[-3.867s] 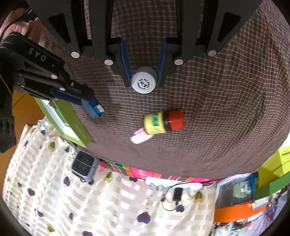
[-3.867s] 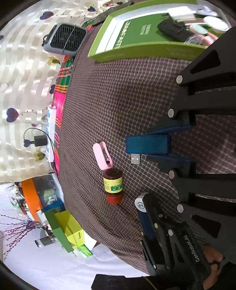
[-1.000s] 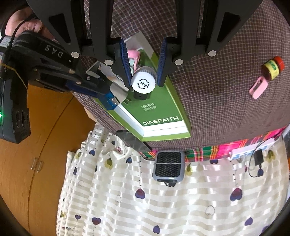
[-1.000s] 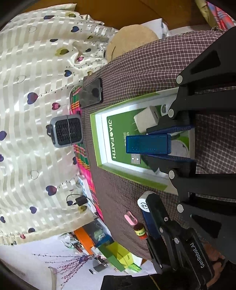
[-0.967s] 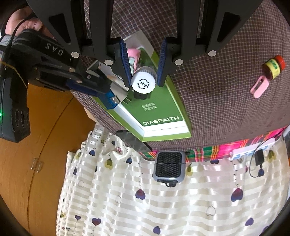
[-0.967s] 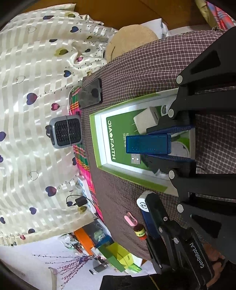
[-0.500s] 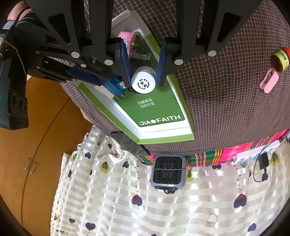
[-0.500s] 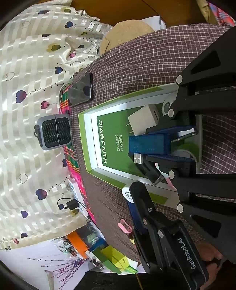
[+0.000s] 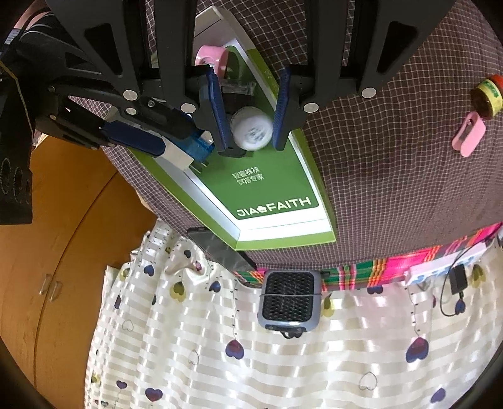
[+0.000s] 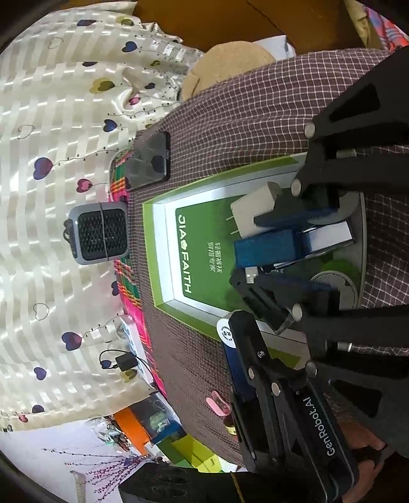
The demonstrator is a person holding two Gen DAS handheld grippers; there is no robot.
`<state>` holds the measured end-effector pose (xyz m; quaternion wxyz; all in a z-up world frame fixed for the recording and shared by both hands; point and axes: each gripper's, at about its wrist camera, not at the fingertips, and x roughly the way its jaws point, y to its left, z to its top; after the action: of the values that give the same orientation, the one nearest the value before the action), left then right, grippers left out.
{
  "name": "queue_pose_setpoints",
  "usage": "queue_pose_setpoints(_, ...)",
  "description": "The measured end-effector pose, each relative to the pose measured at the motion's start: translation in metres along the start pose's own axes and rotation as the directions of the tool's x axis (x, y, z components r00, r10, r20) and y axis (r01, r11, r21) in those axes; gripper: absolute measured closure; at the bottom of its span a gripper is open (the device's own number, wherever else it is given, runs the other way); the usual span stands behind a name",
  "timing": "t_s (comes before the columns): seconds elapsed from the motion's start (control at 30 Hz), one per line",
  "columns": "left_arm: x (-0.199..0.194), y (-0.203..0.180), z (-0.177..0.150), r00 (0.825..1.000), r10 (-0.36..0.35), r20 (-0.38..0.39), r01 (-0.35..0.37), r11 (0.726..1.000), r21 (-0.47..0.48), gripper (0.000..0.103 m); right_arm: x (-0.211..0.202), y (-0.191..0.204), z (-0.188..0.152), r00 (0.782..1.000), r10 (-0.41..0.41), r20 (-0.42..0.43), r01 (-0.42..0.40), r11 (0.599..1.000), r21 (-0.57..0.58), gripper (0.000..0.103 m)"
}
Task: Organize rigid objects
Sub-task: 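Lower the USB stick and white cap into the box and open both tools, then withdraw both tools from the box toward the brown bottle and pink clip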
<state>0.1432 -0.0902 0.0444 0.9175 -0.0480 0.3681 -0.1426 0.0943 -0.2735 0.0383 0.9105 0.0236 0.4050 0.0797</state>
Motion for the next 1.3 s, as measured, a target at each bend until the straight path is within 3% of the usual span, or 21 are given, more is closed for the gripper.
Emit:
queue_pose_setpoints(0.6,-0.039,-0.003,-0.014,0.999,0.027,0.038,-0.028,0.999,0.016,0.074,-0.027,0.019,-0.002,0.999,0.008,0.047,-0.006,0.999,-0.033,0.067)
queue_pose_setpoints(1.3,-0.080,0.027,-0.044,0.994,0.094,0.048,-0.092,0.995,-0.033,0.074,-0.046,0.067,-0.013,0.997,0.062,0.041,-0.056,0.990,-0.132,0.067)
